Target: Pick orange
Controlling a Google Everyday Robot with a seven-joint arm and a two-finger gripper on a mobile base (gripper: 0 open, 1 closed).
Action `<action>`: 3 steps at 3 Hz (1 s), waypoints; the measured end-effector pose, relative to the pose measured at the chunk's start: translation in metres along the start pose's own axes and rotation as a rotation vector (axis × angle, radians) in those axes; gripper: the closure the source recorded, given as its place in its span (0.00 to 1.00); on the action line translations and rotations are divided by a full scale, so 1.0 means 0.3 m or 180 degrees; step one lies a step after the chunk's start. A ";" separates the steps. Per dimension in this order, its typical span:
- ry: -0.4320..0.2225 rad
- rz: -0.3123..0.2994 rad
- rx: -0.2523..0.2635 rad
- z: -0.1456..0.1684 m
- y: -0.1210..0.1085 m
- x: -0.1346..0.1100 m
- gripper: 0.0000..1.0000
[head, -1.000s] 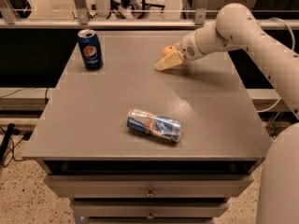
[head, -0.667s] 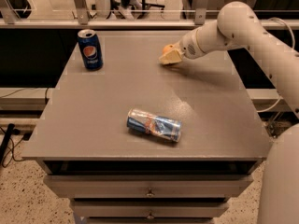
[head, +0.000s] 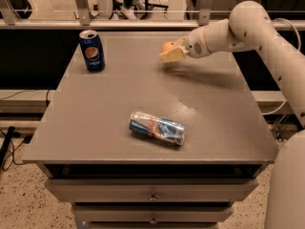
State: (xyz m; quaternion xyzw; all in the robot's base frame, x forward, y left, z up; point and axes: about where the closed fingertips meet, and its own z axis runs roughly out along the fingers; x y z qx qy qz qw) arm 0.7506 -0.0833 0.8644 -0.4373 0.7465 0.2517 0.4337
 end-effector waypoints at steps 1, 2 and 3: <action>-0.0506 -0.0186 -0.0643 -0.009 0.118 -0.103 1.00; -0.0548 -0.0225 -0.0779 -0.014 0.150 -0.119 1.00; -0.0548 -0.0225 -0.0779 -0.014 0.150 -0.119 1.00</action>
Offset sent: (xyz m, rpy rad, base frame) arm -0.0216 0.0261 0.0250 0.1465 -0.0303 0.1829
